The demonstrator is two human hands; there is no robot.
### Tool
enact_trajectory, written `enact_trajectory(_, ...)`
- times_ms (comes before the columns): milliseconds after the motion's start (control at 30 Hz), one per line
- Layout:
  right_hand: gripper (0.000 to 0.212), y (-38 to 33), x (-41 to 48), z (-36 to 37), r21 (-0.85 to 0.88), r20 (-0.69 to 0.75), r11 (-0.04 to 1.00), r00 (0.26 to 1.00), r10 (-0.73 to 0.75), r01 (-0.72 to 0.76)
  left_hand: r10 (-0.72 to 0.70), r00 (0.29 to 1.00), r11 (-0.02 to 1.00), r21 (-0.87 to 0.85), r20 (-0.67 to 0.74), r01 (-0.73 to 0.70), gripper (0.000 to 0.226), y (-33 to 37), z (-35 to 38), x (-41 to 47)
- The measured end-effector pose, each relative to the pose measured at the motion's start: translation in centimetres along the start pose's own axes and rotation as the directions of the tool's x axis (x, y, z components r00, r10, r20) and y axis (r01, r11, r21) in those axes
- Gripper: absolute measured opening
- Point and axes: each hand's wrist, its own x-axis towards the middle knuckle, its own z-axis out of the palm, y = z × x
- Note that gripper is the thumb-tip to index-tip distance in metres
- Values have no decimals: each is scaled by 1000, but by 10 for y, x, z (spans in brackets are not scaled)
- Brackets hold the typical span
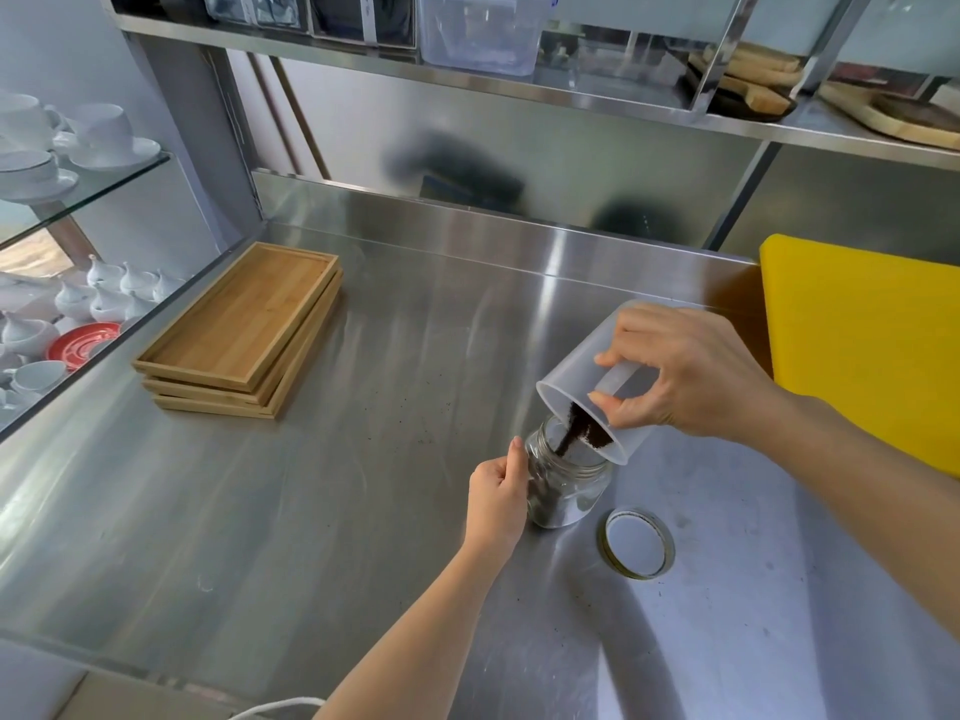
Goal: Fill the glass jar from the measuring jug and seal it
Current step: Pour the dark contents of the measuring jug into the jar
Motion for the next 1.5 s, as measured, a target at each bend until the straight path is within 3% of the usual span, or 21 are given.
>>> enact_trajectory(233, 41, -2, 1, 0, -34, -11, 998, 998, -55, 55, -3, 1000, 1000, -15, -4, 3, 51, 0, 0, 0)
enact_trajectory(1500, 37, 0, -3, 1, -69, -41, 993, 994, -98, 95, 10, 1000, 1000, -7, -14, -10, 54, -3, 2, 1)
